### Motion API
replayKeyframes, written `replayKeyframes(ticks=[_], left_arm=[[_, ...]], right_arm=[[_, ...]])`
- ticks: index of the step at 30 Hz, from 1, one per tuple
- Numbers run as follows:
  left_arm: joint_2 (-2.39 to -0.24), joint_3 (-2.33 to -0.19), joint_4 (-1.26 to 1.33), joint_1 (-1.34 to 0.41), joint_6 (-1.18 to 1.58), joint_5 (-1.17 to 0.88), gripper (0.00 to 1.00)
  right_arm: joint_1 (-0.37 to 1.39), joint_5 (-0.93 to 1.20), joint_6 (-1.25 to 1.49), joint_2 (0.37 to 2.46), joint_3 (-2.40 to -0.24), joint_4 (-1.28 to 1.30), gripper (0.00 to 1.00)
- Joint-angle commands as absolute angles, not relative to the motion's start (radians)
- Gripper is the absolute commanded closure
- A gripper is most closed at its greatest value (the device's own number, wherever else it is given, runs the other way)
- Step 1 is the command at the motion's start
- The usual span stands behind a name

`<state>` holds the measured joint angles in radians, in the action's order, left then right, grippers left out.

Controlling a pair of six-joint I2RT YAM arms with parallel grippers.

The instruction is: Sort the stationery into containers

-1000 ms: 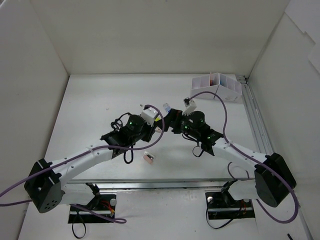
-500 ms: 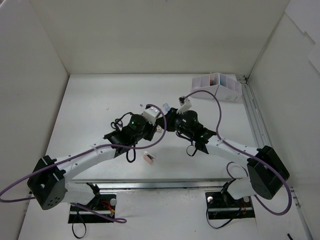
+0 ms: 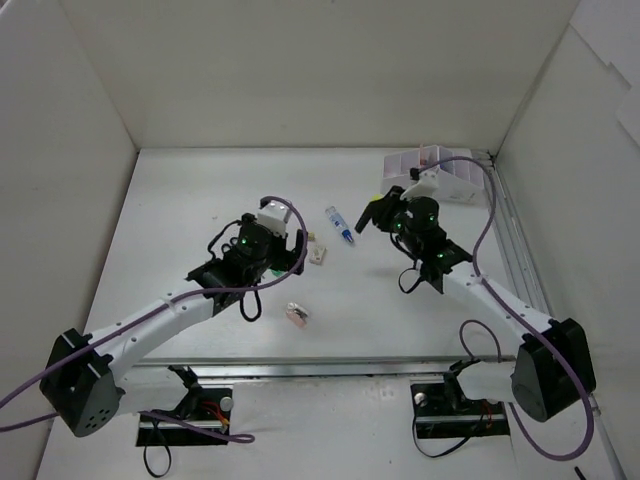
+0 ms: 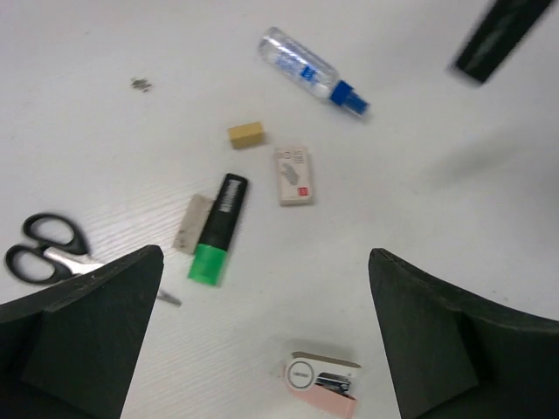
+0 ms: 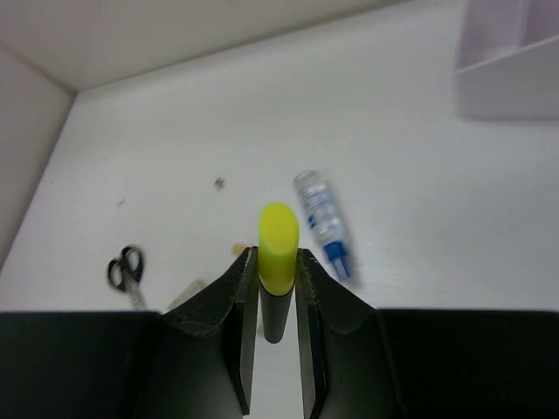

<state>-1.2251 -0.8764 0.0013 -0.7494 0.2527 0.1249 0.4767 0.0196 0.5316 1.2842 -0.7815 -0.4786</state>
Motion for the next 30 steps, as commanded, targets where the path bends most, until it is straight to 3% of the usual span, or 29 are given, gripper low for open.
replayKeyframes(ticks=[1,5,14,21,30], left_arm=[[-1.172,-0.885,-0.053,-0.663,0.376,0.169,0.01],[-1.143,-0.851,-0.110,-0.592,0.420,0.143,0.01],[-1.189,-0.841,-0.120,-0.479,0.399,0.071,0.00],[-1.330,-0.874,-0.087,-0.469,0.246,-0.051,0.01],[-1.460,-0.936,-0.064,-0.460,0.163,-0.089,0.01]], right_arm=[[0.405,-0.256,0.303,1.186,-0.914,-0.417,1.00],[0.299,-0.431,0.172,1.247,-0.995,-0.491,1.00],[0.031,-0.292,0.106,1.699,-1.347,-0.580,1.00],[-0.032,-0.270,0.100,1.945,-1.572,-0.610,1.00],[-0.040,-0.178,0.127,2.054,-1.612,-0.647,1.00]])
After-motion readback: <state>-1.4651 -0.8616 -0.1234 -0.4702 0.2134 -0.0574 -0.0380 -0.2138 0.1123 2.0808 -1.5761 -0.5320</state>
